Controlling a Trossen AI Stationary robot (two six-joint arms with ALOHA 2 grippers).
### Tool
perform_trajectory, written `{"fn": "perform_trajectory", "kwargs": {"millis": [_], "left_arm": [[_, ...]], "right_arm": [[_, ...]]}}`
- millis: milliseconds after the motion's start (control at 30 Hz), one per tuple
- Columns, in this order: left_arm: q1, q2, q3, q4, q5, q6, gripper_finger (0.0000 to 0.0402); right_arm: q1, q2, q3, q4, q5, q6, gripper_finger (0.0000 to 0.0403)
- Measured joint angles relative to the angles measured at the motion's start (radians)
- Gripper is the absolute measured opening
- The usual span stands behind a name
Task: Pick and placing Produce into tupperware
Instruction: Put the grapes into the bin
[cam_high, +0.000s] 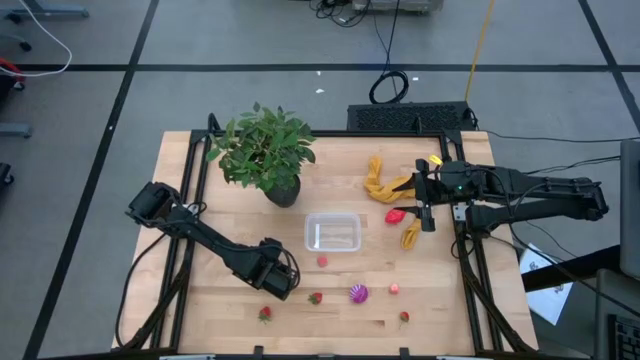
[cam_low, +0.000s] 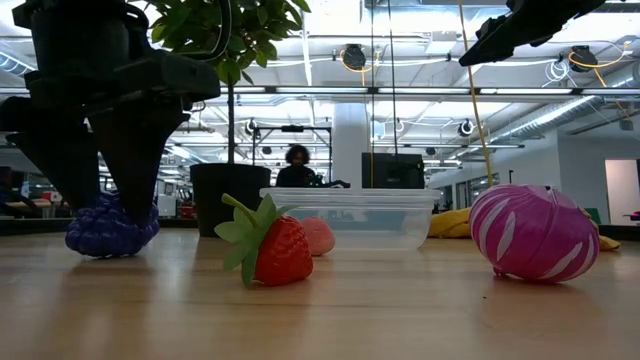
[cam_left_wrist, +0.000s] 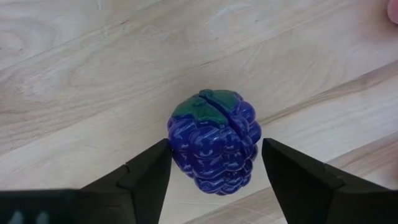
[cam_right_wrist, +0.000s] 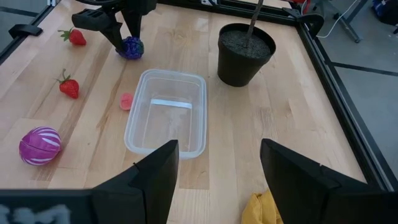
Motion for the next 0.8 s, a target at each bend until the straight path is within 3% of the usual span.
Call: {"fn": "perform_trajectory", "kwargs": {"millis": [800], "left_arm": [[0.027,0.000,-0.065,0.135,0.045,0.051,0.0257]], "right_arm": [[0.000,0.000,0.000,0.000,0.000,0.000,0.0220]]}}
